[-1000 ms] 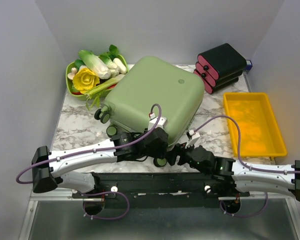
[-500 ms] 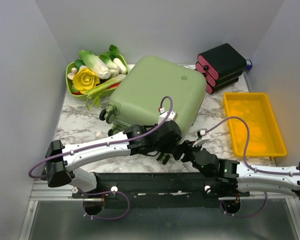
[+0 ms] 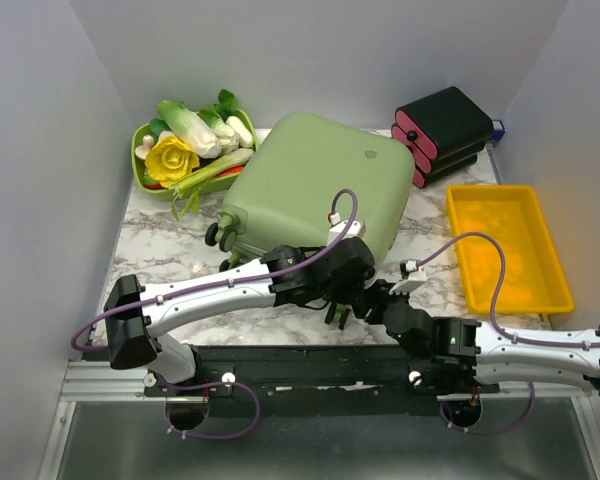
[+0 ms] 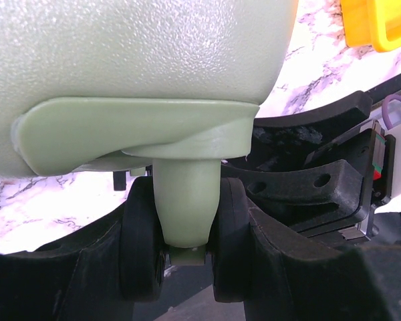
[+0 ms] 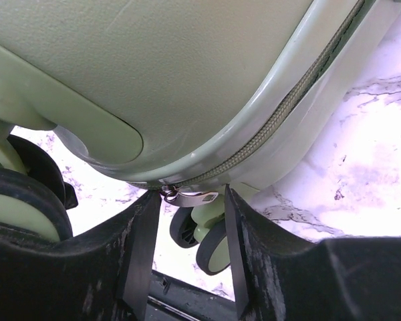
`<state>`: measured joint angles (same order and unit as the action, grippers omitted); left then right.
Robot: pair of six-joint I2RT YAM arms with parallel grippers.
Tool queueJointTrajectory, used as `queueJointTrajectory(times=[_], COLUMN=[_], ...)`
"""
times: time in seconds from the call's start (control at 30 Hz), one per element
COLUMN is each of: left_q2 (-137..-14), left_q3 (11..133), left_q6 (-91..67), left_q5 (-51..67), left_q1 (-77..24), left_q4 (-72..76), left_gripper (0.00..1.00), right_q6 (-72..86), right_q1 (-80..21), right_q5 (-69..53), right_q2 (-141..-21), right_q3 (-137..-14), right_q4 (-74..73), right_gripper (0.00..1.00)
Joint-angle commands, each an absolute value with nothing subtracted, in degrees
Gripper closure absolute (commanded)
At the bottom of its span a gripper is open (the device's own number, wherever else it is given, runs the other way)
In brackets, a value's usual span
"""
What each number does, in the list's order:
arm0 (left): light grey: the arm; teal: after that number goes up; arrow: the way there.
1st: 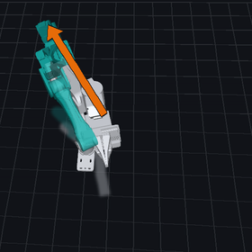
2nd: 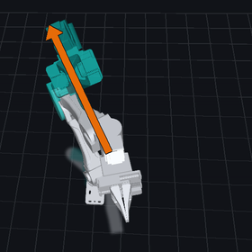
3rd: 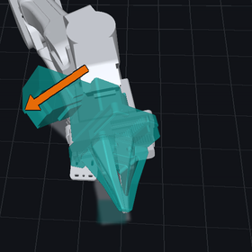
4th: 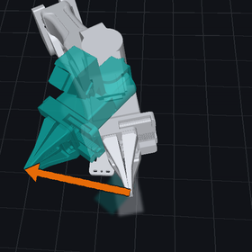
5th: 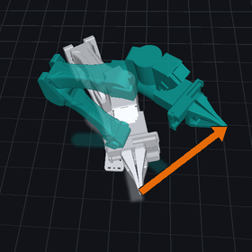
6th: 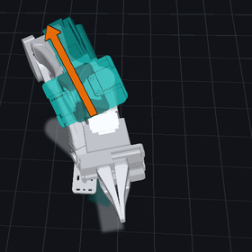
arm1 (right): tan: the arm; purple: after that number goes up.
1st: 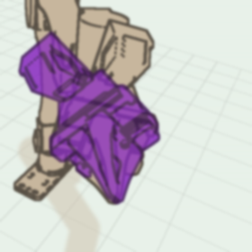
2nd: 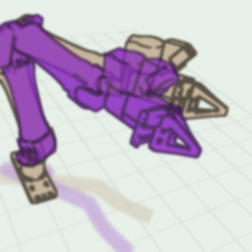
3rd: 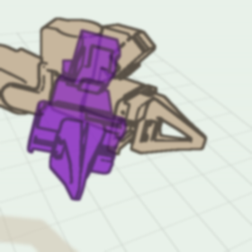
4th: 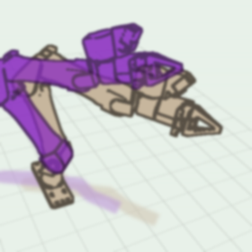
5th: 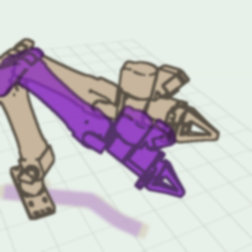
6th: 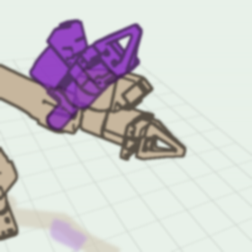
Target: Open, take out, and arrange the luggage
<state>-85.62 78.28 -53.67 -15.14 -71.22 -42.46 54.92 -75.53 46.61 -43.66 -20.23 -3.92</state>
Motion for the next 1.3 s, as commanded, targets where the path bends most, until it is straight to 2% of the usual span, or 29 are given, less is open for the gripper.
queueJointTrajectory(times=[0.0,0.07,0.23,0.33,0.37,0.43,0.5,0.53,0.77,0.9,1.0,1.23,1.27], left_q2=[-83.41,-83.32,-83.32,-82.88,-82.62,-82.27,-81.65,-81.48,-78.84,-74.72,-72.08,-65.75,-65.05], left_q3=[83.32,82.97,82.62,82.27,82.09,81.57,81.21,80.69,77.44,73.57,70.5,63.99,63.46], left_q6=[-54.14,-53.97,-54.32,-54.23,-54.23,-53.88,-53.96,-53.62,-53.0,-53.0,-53.0,-51.77,-51.68], left_q5=[-12.75,-12.57,-12.48,-12.3,-12.3,-12.48,-12.66,-12.66,-14.32,-15.55,-16.35,-10.91,-10.46], left_q1=[-71.72,-71.81,-71.72,-71.72,-71.72,-71.72,-71.72,-71.81,-71.72,-71.72,-71.72,-71.89,-71.81], left_q4=[-31.03,-30.85,-30.5,-30.41,-30.24,-30.41,-30.67,-30.67,-33.83,-36.47,-37.88,-36.3,-36.47], left_gripper=[1.0,1.0,1.0,1.0,1.0,1.0,1.0,1.0,1.0,1.0,1.0,1.0,1.0], right_q6=[57.04,57.65,55.63,56.69,57.04,57.3,58.18,58.71,57.93,55.74,49.26,33.32,30.53], right_q1=[-76.73,-76.73,-76.73,-76.73,-76.73,-76.73,-76.73,-76.73,-76.47,-68.94,-61.29,-50.91,-48.63], right_q5=[51.32,52.55,51.33,52.11,52.55,53.95,55.01,55.72,56.95,53.19,47.73,48.79,43.38], right_q2=[-44.21,-44.56,-46.66,-47.9,-48.07,-47.99,-47.55,-47.29,-43.33,-42.72,-41.84,-43.15,-43.5], right_q3=[-21.45,-21.27,-21.88,-22.5,-22.76,-23.11,-22.77,-22.68,-22.41,-23.47,-21.8,-22.06,-21.63], right_q4=[-4.84,-4.48,-0.53,-0.53,-0.53,-1.75,-3.33,-4.12,-12.03,-21.08,-18.48,-8.71,-5.39], right_gripper=[0.51,0.57,0.57,0.66,0.73,0.8,0.96,0.99,0.99,0.99,0.99,0.99,0.99])
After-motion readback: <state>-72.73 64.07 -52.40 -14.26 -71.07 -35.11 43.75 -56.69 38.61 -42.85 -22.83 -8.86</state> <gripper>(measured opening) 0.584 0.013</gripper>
